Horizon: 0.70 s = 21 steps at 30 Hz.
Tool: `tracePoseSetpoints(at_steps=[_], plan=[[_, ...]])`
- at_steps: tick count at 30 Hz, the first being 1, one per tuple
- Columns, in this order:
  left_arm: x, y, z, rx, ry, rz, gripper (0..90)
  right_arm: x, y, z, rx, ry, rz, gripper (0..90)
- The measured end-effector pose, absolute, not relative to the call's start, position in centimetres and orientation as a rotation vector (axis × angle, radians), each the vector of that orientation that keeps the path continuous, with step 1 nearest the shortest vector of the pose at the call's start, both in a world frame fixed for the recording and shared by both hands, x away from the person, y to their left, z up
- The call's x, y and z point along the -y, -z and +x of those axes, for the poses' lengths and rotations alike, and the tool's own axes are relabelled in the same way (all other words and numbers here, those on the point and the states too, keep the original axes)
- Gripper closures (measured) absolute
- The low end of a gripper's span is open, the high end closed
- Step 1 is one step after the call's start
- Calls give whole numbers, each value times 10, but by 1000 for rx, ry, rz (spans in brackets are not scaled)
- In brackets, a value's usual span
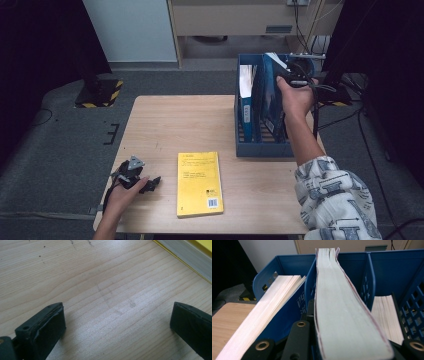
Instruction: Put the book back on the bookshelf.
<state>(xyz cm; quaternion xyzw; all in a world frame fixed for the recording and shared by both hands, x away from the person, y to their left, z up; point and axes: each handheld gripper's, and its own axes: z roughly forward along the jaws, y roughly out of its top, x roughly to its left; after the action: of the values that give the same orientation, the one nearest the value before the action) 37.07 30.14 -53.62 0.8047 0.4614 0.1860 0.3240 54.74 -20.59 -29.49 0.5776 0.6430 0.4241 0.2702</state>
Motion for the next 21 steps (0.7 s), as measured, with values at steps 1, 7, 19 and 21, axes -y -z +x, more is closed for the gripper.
tracePoseSetpoints(at_steps=[1, 7, 19, 21], plan=[[-301, 536, 371, -1210, -488, 2111, 0, 205, 296, 548, -1735, -1142, 1557, 738], [-301, 536, 371, -1208, -487, 2113, 0, 200, 303, 552, -1736, -1136, 1556, 738], [-301, 536, 371, -1207, -488, 2118, 0, 202, 320, 553, -1721, -1137, 1587, 738], [-301, 536, 371, -1206, -487, 2116, 0, 202, 321, 553, -1718, -1138, 1588, 738]])
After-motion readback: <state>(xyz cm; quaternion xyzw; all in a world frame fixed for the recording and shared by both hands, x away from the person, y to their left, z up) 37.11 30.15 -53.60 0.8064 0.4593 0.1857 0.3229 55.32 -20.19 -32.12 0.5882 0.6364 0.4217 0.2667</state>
